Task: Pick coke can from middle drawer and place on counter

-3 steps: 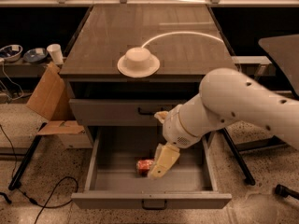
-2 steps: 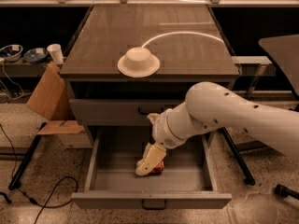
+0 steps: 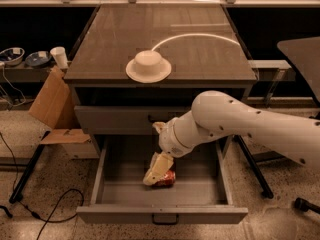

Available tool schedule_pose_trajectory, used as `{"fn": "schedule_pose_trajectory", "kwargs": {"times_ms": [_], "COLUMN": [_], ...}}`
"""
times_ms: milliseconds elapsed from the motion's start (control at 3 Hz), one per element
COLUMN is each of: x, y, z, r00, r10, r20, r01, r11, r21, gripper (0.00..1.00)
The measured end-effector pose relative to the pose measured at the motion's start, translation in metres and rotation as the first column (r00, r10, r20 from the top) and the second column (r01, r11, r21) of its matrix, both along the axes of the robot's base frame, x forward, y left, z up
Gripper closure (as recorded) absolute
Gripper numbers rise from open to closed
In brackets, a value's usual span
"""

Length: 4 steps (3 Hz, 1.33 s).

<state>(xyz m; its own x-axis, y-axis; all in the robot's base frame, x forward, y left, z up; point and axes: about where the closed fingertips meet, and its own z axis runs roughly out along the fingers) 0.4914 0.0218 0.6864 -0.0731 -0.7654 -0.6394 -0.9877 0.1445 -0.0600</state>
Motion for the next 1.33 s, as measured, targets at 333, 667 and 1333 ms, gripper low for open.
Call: {"fn": "schedule_pose_trajectory", "kwargs": {"times_ms": [333,667,1333], "x": [0.022,0.038,0.059], "y": [-0.002,-0.017,-0.055], "z": [-0.034,-0.076,-0.154], "r00": [0.9997,0.9994,0.9989], "r10": [0.025,0.034,0.045], "r20": [-0.001,-0.008,0.016], "r01": [-0.025,-0.033,-0.046], "r11": [0.999,0.997,0.992], "r21": [0.03,0.073,0.116], "gripper": [0.0,0.0,0.0]}}
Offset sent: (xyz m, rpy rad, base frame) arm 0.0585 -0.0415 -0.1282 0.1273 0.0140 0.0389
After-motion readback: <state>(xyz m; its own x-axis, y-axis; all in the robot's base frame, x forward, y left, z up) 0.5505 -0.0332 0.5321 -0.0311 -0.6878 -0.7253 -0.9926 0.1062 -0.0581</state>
